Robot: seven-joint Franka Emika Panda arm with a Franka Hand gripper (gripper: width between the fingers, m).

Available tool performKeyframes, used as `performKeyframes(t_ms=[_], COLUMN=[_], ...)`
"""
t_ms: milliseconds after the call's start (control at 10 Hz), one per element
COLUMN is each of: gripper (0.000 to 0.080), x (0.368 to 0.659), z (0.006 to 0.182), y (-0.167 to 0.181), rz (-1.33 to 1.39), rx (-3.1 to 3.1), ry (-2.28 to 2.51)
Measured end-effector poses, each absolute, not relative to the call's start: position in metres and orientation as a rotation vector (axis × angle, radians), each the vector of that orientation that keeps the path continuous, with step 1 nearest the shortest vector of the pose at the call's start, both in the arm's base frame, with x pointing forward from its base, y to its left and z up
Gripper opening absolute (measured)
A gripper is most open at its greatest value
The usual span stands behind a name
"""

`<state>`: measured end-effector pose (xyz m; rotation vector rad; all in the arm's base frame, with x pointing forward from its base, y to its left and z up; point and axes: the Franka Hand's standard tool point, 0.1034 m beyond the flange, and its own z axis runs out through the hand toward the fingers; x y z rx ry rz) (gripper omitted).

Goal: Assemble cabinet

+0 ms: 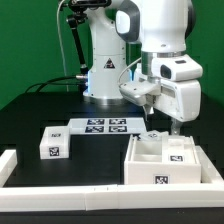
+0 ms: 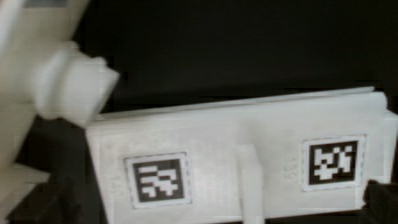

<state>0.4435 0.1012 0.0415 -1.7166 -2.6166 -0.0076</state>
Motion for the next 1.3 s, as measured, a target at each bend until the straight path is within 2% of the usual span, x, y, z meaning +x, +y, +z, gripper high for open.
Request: performKeyframes(t_ms=[200, 600, 800, 1100, 1200, 1300], gripper=[0.0797, 0.0797, 0.0797, 0.0797, 0.0683, 0.0683], x=[0.438, 0.437, 0.430, 0.427, 0.426, 0.426], z=[0.033, 0.031, 0.022, 0.018, 0.018, 0.018], y=[0.102, 0.099, 0.101, 0.102, 0.103, 0.103], rz=[0.009, 0.015, 0.028, 0.035, 0.035, 0.036], rx=[-1.738, -1.711, -1.699, -1.709, -1.711, -1.711], ry=[-2.580, -2.593, -2.578, -2.562, -2.560, -2.560])
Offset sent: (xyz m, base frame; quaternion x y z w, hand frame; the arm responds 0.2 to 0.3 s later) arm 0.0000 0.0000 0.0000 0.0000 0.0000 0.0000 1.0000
